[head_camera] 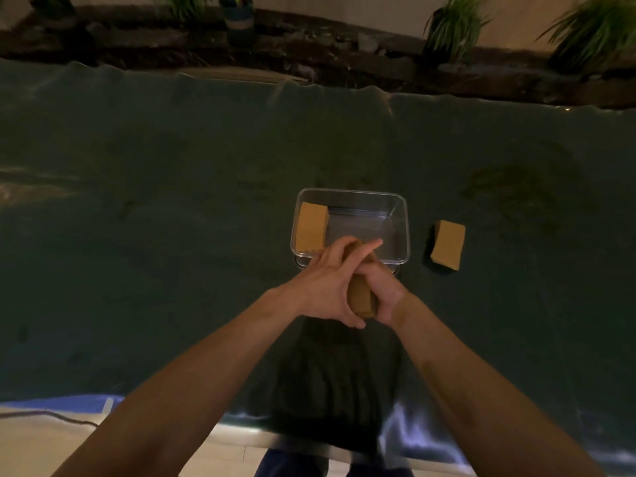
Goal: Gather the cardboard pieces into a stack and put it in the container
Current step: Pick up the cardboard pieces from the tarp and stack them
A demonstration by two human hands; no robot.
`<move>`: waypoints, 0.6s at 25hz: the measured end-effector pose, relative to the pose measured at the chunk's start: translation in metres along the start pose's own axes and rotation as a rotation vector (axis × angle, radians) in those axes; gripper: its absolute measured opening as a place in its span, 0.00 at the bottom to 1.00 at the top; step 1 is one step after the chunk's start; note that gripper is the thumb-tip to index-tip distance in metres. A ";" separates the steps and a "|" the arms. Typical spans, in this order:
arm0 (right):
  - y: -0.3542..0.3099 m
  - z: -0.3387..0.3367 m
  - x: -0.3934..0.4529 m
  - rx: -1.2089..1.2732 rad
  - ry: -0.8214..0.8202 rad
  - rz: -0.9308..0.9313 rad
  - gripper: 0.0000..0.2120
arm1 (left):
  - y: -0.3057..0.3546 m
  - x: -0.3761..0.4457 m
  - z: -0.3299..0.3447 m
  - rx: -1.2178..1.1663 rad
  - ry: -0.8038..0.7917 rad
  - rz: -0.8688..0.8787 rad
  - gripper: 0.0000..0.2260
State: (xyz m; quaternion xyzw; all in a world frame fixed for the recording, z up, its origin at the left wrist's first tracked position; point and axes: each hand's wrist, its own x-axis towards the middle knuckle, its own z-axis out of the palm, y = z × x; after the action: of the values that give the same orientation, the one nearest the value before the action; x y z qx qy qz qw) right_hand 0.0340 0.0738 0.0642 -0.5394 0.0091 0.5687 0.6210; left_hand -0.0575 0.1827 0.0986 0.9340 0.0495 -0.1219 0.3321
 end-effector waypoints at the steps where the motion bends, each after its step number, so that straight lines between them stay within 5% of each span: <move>1: 0.001 -0.001 -0.002 0.021 -0.004 -0.005 0.25 | 0.001 -0.002 0.000 0.008 0.021 0.015 0.58; 11: -0.007 0.008 -0.034 0.059 -0.023 -0.058 0.22 | 0.011 -0.002 -0.006 0.068 0.106 0.058 0.55; 15: -0.006 0.002 -0.042 -0.082 0.123 -0.093 0.24 | 0.016 0.008 -0.006 0.114 0.118 0.075 0.56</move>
State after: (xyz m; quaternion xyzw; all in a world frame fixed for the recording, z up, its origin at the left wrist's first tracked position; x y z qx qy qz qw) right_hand 0.0223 0.0473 0.0945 -0.5980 -0.0010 0.5049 0.6225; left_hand -0.0454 0.1741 0.1113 0.9582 0.0271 -0.0567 0.2791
